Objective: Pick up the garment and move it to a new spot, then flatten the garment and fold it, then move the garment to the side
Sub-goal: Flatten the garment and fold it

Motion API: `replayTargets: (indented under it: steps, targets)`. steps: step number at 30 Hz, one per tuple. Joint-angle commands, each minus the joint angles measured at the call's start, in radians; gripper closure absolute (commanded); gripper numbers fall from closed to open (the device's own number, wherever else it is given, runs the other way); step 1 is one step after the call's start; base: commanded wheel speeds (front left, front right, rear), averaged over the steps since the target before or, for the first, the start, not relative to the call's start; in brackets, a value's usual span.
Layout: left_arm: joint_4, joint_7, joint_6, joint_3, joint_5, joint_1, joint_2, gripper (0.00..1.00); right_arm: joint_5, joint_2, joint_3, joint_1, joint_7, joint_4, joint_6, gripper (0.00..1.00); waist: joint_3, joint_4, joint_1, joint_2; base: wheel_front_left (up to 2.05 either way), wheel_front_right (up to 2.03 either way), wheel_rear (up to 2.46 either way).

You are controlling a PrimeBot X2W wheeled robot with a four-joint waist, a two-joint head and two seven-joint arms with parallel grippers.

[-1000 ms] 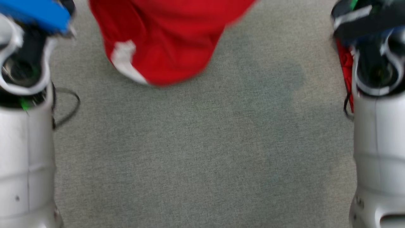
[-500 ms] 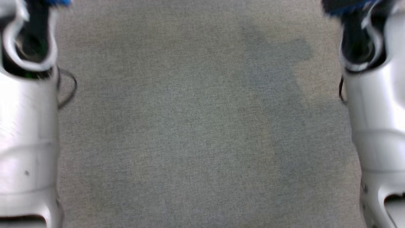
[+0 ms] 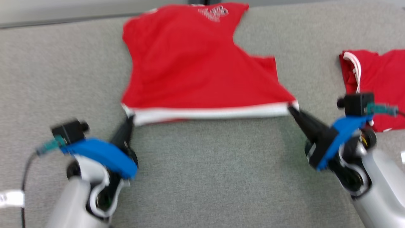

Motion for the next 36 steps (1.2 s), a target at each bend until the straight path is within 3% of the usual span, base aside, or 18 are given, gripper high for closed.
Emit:
replayTargets:
  steps: [1, 5, 9, 16, 21, 27, 36]
  targets:
    - [-0.031, 0.008, -0.005, -0.012, -0.004, 0.055, 0.009, 1.00, -0.010, -0.036, -0.005, 0.065, 0.028, -0.024, 0.000, 1.00, -0.044, -0.009, 0.0001, 0.0000, 0.00, 0.00, 0.00]
    - [-0.127, 0.063, 0.013, -0.072, 0.030, 0.220, 0.060, 1.00, -0.067, -0.096, -0.054, 0.233, 0.123, -0.126, -0.001, 1.00, -0.112, 0.008, 0.0001, 0.0000, 0.00, 0.00, 0.00]
    - [-0.273, 0.175, 0.045, -0.162, 0.113, 0.358, 0.164, 1.00, -0.119, -0.097, -0.155, 0.432, 0.254, -0.274, -0.001, 1.00, -0.162, 0.026, 0.0001, 0.0000, 0.00, 0.00, 0.00]
    - [-0.619, 0.321, 0.133, -0.150, 0.024, 0.553, 0.241, 1.00, -0.220, -0.004, -0.387, 0.699, 0.502, -0.620, -0.001, 1.00, -0.195, 0.046, 0.0001, 0.0000, 0.00, 0.00, 0.00]
    - [-0.757, 0.358, 0.166, -0.123, -0.027, 0.557, 0.242, 1.00, -0.274, 0.052, -0.454, 0.678, 0.586, -0.802, -0.001, 1.00, -0.181, 0.057, 0.0001, 0.0000, 0.00, 0.00, 0.00]
    - [-0.683, 0.360, 0.157, -0.125, -0.036, 0.392, 0.178, 1.00, -0.280, 0.023, -0.394, 0.433, 0.558, -0.734, 0.000, 1.00, -0.122, 0.080, 0.0001, 0.0000, 0.00, 0.00, 0.00]
    - [-0.396, 0.341, 0.128, -0.121, -0.001, 0.079, 0.095, 1.00, -0.328, -0.051, -0.241, 0.026, 0.400, -0.420, 0.000, 1.00, -0.009, 0.149, 0.0001, 0.0000, 0.00, 0.00, 0.00]
